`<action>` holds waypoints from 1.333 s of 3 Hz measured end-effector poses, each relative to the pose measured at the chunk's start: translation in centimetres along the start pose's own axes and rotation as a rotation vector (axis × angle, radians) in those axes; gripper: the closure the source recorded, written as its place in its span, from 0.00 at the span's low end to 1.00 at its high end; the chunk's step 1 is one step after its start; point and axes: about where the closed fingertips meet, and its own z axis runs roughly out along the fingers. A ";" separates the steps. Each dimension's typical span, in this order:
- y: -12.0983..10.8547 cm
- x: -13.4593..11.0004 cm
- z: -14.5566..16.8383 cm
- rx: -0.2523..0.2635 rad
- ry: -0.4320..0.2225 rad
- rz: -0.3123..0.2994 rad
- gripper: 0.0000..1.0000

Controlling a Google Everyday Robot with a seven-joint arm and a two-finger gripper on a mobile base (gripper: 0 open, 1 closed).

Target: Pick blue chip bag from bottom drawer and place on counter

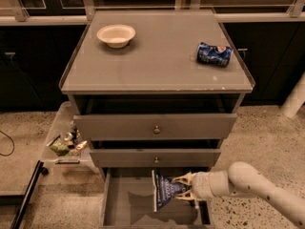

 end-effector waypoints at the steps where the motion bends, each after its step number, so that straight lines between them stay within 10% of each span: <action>1: -1.8 -4.2 -5.0 0.022 0.013 -0.057 1.00; 3: -5.6 -9.3 -15.2 0.158 -0.015 -0.052 1.00; 4: -5.6 -9.3 -15.2 0.158 -0.015 -0.053 1.00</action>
Offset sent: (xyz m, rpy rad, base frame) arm -0.0165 -0.0739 0.2273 0.0590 -0.1786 -0.1164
